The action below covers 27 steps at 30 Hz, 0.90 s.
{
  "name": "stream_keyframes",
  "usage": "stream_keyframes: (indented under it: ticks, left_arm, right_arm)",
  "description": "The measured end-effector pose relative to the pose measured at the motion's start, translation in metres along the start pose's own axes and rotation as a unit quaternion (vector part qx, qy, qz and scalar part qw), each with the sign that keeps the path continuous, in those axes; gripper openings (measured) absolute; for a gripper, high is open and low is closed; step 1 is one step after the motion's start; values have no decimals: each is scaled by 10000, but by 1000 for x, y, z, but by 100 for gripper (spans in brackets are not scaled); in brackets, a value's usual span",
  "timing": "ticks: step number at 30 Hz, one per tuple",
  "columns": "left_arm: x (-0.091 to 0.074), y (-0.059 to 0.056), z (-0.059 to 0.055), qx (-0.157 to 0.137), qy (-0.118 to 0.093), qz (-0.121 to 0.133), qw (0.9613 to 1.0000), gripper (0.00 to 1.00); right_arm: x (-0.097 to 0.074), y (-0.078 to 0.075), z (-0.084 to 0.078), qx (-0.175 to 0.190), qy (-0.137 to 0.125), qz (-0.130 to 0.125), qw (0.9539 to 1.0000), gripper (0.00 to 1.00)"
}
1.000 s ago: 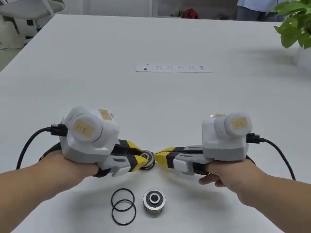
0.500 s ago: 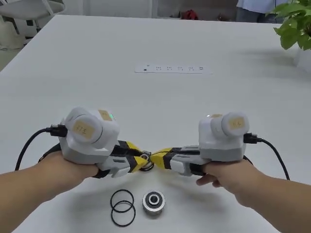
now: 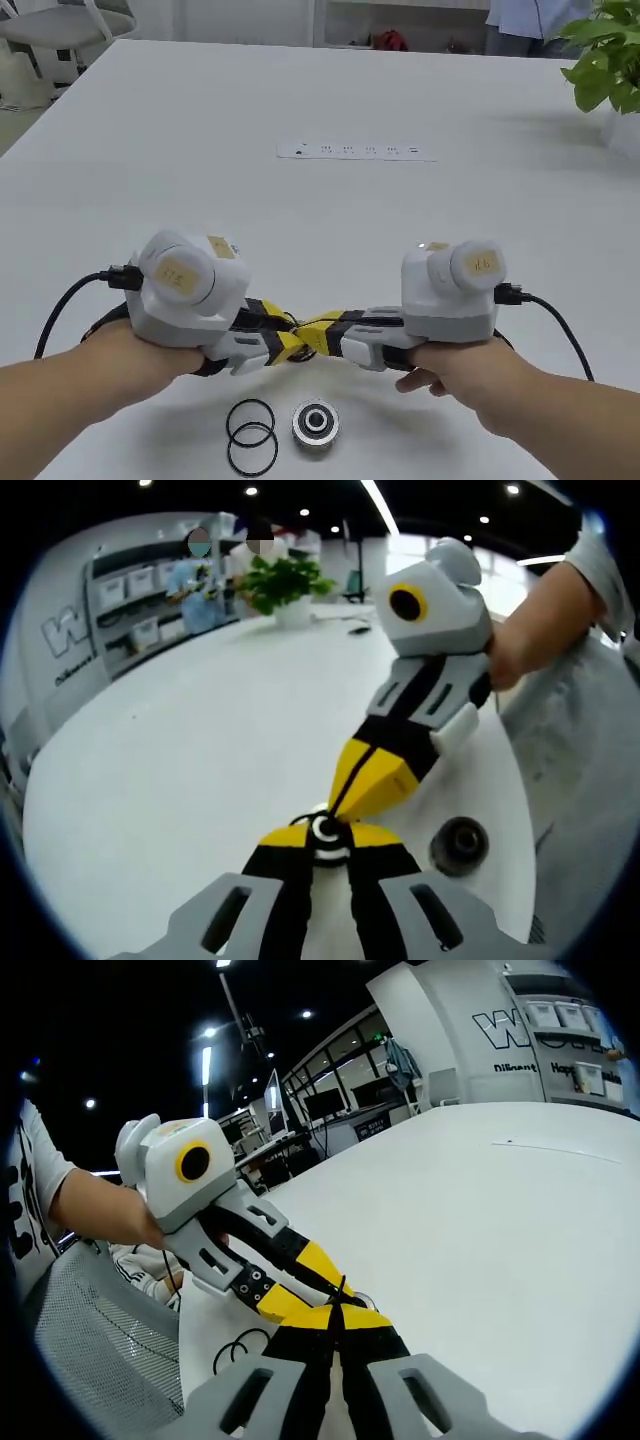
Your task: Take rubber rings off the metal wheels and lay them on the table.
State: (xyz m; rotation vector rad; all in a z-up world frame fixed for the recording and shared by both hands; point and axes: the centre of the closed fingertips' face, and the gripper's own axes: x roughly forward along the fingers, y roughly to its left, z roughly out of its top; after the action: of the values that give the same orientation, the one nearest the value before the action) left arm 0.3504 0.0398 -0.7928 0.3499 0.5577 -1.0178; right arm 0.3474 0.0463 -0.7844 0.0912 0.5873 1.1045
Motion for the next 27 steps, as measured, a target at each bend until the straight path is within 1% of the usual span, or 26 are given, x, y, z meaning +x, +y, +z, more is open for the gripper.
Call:
stream_keyframes:
  ticks: [5,7,15,22,27]
  left_arm:
    - [0,1,0,7,13,21,10000,14]
    - [0,0,-1,89,38,40,9999,14]
    - [-2,1,1,66,59,40,10000,16]
    - [-7,0,6,-71,-66,-12,10000,18]
    - [-10,-2,9,-75,-117,-29,9999,19]
  right_arm:
    - [-3,-4,-1,-12,23,-59,10000,0]
    - [-3,-4,-2,-14,33,-73,10000,0]
    - [-4,-3,0,-18,14,-50,10000,0]
    - [-5,-3,1,-5,-17,-60,10000,0]
    - [-6,-3,2,17,-35,-58,10000,0]
